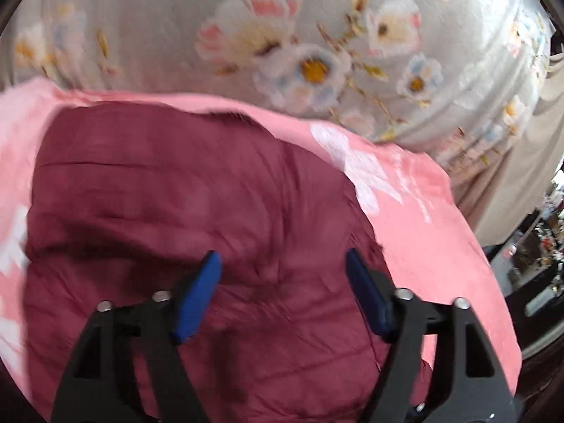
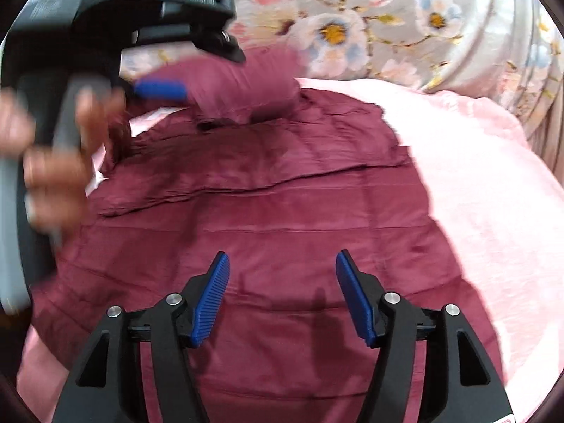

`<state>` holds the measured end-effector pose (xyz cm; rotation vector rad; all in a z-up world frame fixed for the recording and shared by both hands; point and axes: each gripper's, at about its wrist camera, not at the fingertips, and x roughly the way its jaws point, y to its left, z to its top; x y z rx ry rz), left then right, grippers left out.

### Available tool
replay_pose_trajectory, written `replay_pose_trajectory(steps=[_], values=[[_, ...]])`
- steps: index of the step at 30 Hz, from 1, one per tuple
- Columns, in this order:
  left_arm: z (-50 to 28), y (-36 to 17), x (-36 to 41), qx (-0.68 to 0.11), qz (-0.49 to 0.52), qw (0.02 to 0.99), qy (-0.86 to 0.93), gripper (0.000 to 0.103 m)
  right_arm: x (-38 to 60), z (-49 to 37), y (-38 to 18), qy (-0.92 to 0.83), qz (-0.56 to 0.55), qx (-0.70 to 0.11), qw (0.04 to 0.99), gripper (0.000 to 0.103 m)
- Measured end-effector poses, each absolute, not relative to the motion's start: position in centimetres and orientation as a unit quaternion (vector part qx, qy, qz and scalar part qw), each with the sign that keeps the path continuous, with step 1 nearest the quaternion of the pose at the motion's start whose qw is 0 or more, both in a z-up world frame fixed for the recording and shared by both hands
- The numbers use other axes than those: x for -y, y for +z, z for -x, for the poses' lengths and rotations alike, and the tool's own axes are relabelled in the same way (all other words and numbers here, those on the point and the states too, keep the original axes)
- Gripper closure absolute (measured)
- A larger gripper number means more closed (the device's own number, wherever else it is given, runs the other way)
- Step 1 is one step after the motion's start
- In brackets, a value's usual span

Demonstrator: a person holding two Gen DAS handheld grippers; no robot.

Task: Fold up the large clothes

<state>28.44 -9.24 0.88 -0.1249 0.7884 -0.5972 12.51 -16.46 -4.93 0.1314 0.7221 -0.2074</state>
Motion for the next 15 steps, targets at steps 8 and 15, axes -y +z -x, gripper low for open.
replay_pose_trajectory(steps=[8, 15], values=[[-29.3, -0.3, -0.8, -0.371, 0.151, 0.888, -0.225, 0.016, 20.3, -15.9, -3.5, -0.094, -0.084, -0.36, 0.925, 0.037], [-35.5, -3.0, -11.8, -0.407, 0.312, 0.848, -0.136, 0.016, 26.3, -21.7, -5.3, -0.066, -0.273, -0.391, 0.876, 0.037]])
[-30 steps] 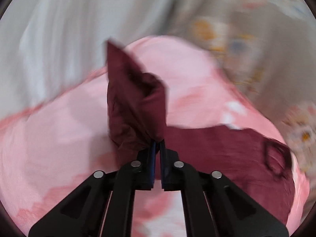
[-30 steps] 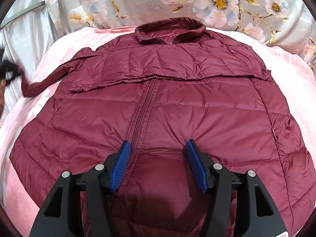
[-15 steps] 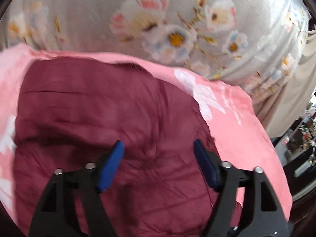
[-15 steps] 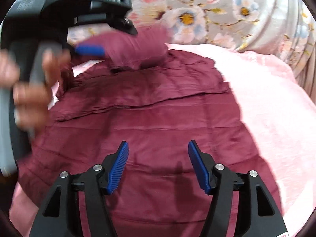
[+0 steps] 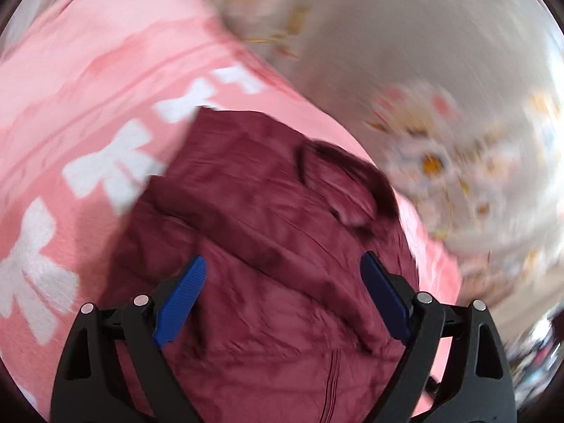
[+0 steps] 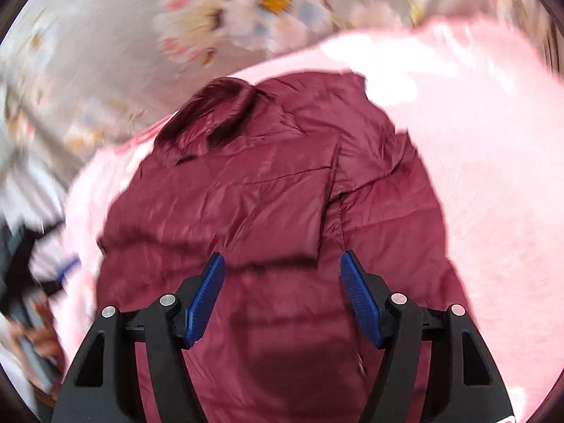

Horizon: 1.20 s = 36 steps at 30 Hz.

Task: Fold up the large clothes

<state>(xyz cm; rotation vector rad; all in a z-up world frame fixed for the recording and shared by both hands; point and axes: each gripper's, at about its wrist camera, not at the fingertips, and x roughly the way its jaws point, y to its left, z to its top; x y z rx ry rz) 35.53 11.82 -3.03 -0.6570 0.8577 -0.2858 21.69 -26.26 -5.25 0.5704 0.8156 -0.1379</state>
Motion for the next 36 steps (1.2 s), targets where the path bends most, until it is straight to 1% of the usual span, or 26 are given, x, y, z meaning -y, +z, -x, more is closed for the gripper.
replay_pose_trajectory(steps=[1, 3, 4, 5, 6, 7, 9, 10, 11, 12, 14, 16, 19, 22, 24, 26, 30, 33, 34, 36], values=[[-36.2, -3.4, -12.9, -0.411, 0.327, 0.841, -0.128, 0.016, 26.9, -22.4, -5.7, -0.066, -0.292, -0.393, 0.869, 0.041], [-37.6, -4.4, -14.1, -0.419, 0.348, 0.831, -0.11, 0.017, 27.2, -23.6, -6.2, -0.07, -0.292, -0.399, 0.866, 0.057], [-38.2, -4.9, -14.3, -0.423, 0.351, 0.829, -0.106, 0.017, 26.8, -24.3, -6.2, -0.064, -0.28, -0.405, 0.868, 0.075], [-38.9, -5.4, -14.5, -0.431, 0.352, 0.825, -0.097, 0.017, 26.4, -24.8, -6.2, -0.057, -0.269, -0.409, 0.87, 0.088], [-39.2, -5.8, -14.7, -0.436, 0.351, 0.823, -0.094, 0.017, 25.9, -25.1, -6.0, -0.053, -0.258, -0.41, 0.873, 0.094], [-39.9, -6.3, -14.6, -0.446, 0.347, 0.82, -0.09, 0.02, 25.4, -25.4, -5.4, -0.046, -0.244, -0.405, 0.88, 0.099], [-40.6, -7.3, -14.5, -0.466, 0.343, 0.811, -0.083, 0.032, 24.8, -25.6, -3.4, -0.04, -0.216, -0.383, 0.897, 0.1], [-40.8, -7.6, -14.2, -0.475, 0.334, 0.811, -0.077, 0.048, 24.4, -25.6, -1.5, -0.045, -0.185, -0.359, 0.913, 0.1], [-40.9, -7.8, -13.8, -0.48, 0.321, 0.814, -0.07, 0.061, 24.1, -25.4, -0.1, -0.05, -0.164, -0.341, 0.924, 0.1], [-40.7, -7.8, -13.6, -0.479, 0.303, 0.821, -0.061, 0.064, 24.0, -25.5, 0.9, -0.055, -0.149, -0.329, 0.931, 0.101], [-39.9, -7.7, -13.3, -0.473, 0.277, 0.835, -0.054, 0.077, 24.0, -25.7, 2.9, -0.069, -0.104, -0.305, 0.944, 0.101], [-39.2, -8.0, -12.9, -0.471, 0.249, 0.845, -0.046, 0.089, 24.3, -26.3, 2.6, -0.091, -0.075, -0.311, 0.943, 0.101], [-38.1, -8.6, -12.5, -0.468, 0.224, 0.854, -0.041, 0.091, 25.2, -27.9, -1.4, -0.115, -0.052, -0.36, 0.924, 0.101], [-37.5, -9.1, -12.1, -0.465, 0.195, 0.863, -0.037, 0.092, 26.2, -28.4, -5.7, -0.108, -0.076, -0.409, 0.903, 0.101], [-37.5, -9.3, -11.8, -0.465, 0.182, 0.866, -0.034, 0.093, 26.6, -28.4, -7.7, -0.102, -0.093, -0.425, 0.894, 0.101], [-37.5, -9.5, -11.7, -0.465, 0.174, 0.868, -0.033, 0.093, 26.3, -28.2, -8.6, -0.101, -0.096, -0.426, 0.894, 0.101], [-37.5, -9.2, -11.4, -0.468, 0.154, 0.87, -0.033, 0.093, 26.4, -27.7, -8.1, -0.099, -0.102, -0.424, 0.894, 0.1], [-36.2, -7.3, -11.5, -0.469, 0.148, 0.87, -0.042, 0.092, 27.2, -26.2, -5.9, -0.111, -0.12, -0.414, 0.896, 0.096], [-35.4, -5.8, -11.3, -0.458, 0.137, 0.877, -0.051, 0.091, 27.3, -25.5, -4.9, -0.115, -0.121, -0.403, 0.9, 0.095], [-34.5, -2.5, -10.4, -0.429, 0.111, 0.894, -0.062, 0.083, 26.8, -24.5, -1.8, -0.126, -0.106, -0.368, 0.915, 0.095]])
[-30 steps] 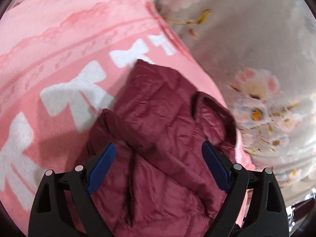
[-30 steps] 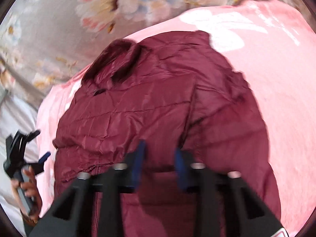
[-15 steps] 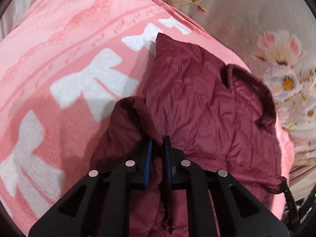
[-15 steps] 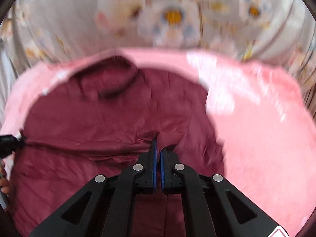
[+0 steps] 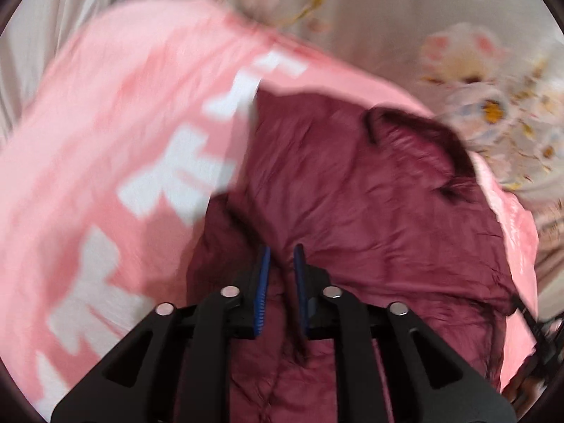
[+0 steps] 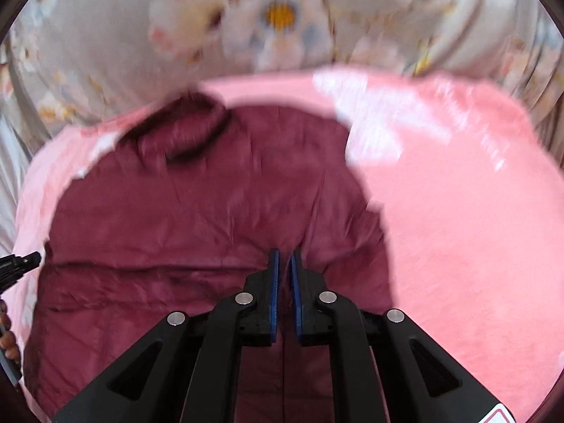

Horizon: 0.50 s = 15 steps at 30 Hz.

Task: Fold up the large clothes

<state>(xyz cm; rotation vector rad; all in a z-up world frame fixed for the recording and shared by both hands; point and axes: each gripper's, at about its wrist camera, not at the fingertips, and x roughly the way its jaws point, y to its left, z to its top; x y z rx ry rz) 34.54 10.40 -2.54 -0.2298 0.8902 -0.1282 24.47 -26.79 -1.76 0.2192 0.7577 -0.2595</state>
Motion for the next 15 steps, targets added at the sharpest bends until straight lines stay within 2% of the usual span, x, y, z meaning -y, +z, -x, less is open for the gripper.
replay_pose_trajectory(steps=[4, 7, 15], values=[[-35.0, 2.0, -7.2, -0.395, 0.107, 0.907, -0.095, 0.059, 23.9, -25.5, 2.8, -0.102, -0.09, -0.32, 0.938, 0.093], [-36.5, 2.0, -3.9, -0.401, 0.085, 0.907, -0.094, 0.058, 21.7, -27.2, 3.2, -0.076, -0.084, -0.32, 0.94, 0.093], [-36.7, -6.9, -1.3, -0.486, 0.056, 0.868, -0.079, 0.059, 17.9, -29.8, -4.6, -0.012, -0.078, -0.418, 0.905, 0.093]])
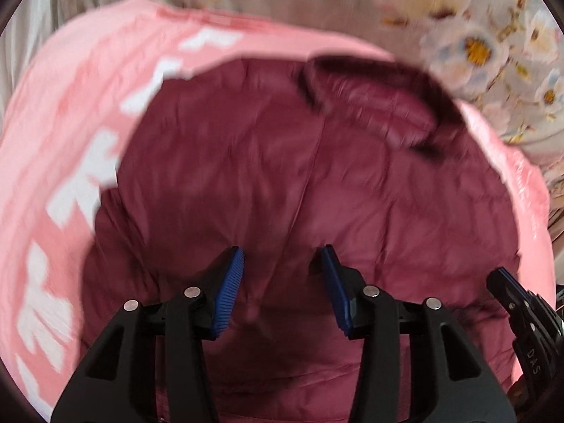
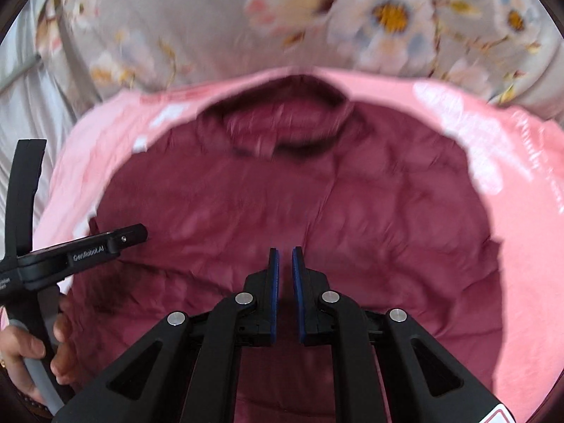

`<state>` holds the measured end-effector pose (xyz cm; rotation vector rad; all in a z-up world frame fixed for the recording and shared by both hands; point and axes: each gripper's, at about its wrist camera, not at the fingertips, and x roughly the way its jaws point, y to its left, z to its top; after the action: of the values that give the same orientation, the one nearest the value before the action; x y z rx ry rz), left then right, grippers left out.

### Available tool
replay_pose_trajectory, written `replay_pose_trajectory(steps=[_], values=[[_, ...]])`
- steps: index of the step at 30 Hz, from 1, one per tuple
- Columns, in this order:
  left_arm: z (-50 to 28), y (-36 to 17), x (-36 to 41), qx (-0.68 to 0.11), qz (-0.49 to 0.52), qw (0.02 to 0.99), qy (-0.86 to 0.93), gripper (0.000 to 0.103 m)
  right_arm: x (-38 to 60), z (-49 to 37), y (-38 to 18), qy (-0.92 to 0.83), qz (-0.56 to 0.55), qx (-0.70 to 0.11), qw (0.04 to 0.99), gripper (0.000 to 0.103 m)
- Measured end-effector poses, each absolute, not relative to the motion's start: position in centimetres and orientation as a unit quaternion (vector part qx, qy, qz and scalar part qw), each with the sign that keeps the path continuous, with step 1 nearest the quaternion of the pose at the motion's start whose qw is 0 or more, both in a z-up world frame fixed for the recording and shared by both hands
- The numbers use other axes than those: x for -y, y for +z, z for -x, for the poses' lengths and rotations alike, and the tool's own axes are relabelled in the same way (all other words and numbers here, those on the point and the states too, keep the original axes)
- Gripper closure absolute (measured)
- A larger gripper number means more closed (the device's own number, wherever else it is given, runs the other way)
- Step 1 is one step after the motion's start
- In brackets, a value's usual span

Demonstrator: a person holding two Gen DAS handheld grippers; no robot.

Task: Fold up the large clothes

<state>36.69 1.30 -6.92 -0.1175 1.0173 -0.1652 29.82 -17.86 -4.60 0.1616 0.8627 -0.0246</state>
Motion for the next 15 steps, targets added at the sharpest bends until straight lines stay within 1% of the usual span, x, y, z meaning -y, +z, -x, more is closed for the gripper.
replay_pose_trajectory(steps=[7, 12, 15], values=[[-35.1, -8.6, -2.2, -0.465, 0.063, 0.88, -0.078, 0.058, 16.8, -29.9, -8.0, -0.017, -0.062, -0.433, 0.899, 0.094], [-33.8, -9.2, -1.3, -0.43, 0.021, 0.9, -0.066, 0.058, 16.8, -29.6, -8.7, -0.02, -0.058, -0.424, 0.904, 0.095], [-33.5, -9.2, -0.9, -0.42, 0.014, 0.906, -0.061, 0.058, 16.6, -29.5, -8.9, -0.025, -0.054, -0.419, 0.906, 0.095]])
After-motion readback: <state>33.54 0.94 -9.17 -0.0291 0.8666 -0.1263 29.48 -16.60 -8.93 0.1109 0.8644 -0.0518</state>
